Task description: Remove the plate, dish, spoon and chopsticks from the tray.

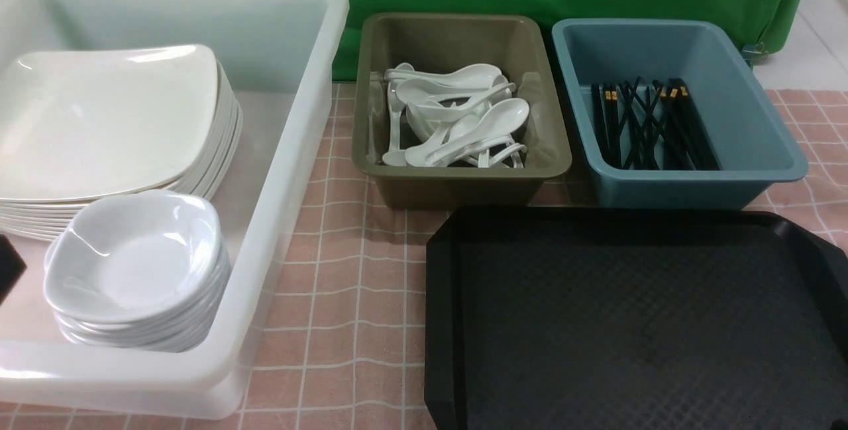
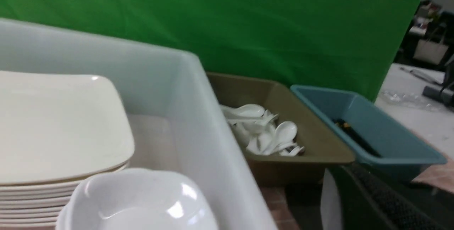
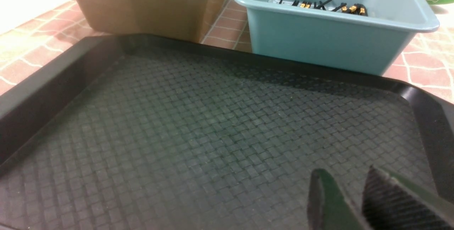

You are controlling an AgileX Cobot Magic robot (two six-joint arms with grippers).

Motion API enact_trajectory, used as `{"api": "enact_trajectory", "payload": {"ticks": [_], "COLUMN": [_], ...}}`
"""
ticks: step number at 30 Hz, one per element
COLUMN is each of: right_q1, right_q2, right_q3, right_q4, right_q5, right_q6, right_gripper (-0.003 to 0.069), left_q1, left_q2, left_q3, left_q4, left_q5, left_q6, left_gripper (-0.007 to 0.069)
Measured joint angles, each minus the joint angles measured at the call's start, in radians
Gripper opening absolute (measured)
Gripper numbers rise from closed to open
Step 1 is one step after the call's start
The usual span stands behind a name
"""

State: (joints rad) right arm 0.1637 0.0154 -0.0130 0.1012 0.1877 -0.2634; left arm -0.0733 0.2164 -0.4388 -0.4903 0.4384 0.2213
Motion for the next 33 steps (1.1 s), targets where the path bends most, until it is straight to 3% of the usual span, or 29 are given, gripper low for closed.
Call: {"api": "enact_trajectory", "payload": {"ticks": [2,9,18,27,33], "right_q1": [0.000,0.000,0.000,0.000,0.000], "right_q2": [0.000,0.000,0.000,0.000,0.000], "right_q3": [0.000,0.000,0.000,0.000,0.000], "right_q4": [0.000,0.000,0.000,0.000,0.000], "right_q5": [0.000,0.000,0.000,0.000,0.000], "right_q6": [0.000,0.001,0.001,0.001,0.001], "right_gripper": [0.0226,0.0237,0.0237,0.0239,0.0239], "left_q1": [0.000,0.000,0.012,0.092,0.093], "left_q2": [0.000,-0.006,-0.177,-0.217,-0.218], "left_q3": [0.018,0.122,0.357,0.444,0.444], "left_q4": [0.075,0.156,0.443,0.422,0.421], "left_q5": [0.005,-0.057,-0.219,-0.238,-0.226], "left_q6": [0.000,-0.026,-0.280,-0.303,-0.297], "left_gripper": [-0.0003,-0.0003,-0.0003,-0.0003,-0.0003]}}
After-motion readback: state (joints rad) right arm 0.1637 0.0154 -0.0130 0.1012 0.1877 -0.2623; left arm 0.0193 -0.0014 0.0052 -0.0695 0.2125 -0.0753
